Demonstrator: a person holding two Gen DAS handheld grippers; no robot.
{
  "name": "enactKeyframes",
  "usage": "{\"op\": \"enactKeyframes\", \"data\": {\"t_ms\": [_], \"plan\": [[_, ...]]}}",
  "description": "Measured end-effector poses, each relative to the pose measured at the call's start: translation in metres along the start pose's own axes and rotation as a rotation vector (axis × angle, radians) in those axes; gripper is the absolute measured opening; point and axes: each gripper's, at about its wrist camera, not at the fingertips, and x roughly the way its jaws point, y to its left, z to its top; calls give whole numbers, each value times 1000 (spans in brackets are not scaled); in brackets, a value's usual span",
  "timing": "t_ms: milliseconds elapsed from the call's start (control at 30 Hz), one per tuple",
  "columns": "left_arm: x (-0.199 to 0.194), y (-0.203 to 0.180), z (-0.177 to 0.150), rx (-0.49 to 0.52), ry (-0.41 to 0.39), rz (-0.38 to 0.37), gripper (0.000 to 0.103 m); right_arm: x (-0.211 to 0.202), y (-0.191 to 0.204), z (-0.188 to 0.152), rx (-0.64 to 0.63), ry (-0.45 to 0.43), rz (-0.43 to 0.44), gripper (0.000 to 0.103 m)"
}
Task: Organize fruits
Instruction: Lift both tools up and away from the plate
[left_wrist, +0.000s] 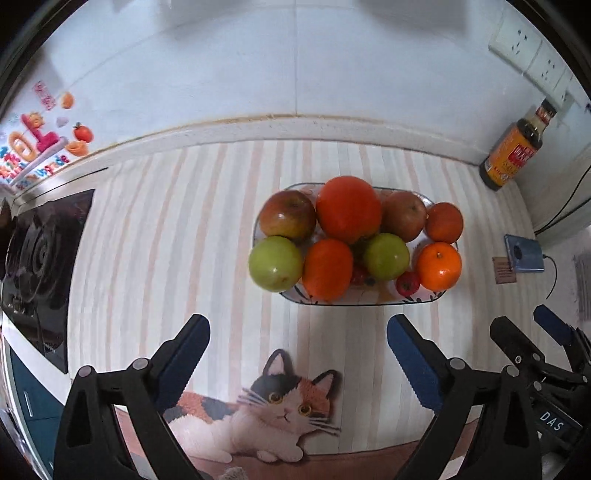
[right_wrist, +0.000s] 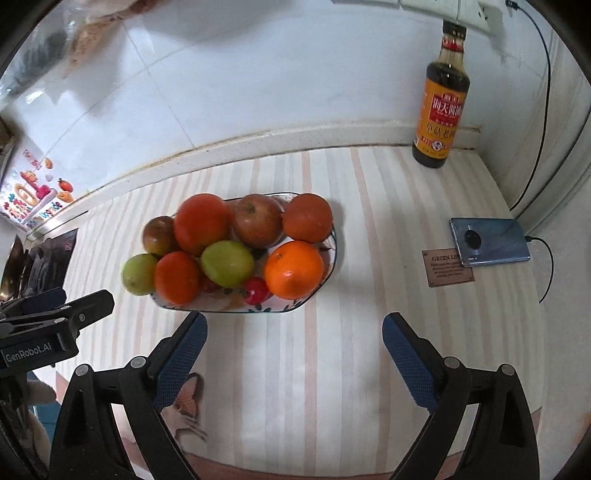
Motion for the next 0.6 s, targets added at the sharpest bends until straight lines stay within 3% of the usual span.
{"op": "enactKeyframes", "data": {"t_ms": [267, 600], "plan": [[-69, 7, -36, 15, -145, 33, 98, -70, 18, -28, -7, -89, -8, 98], [-153, 28, -107, 31, -274, -19, 98, -181, 43, -103, -13, -209, -33, 98]]}}
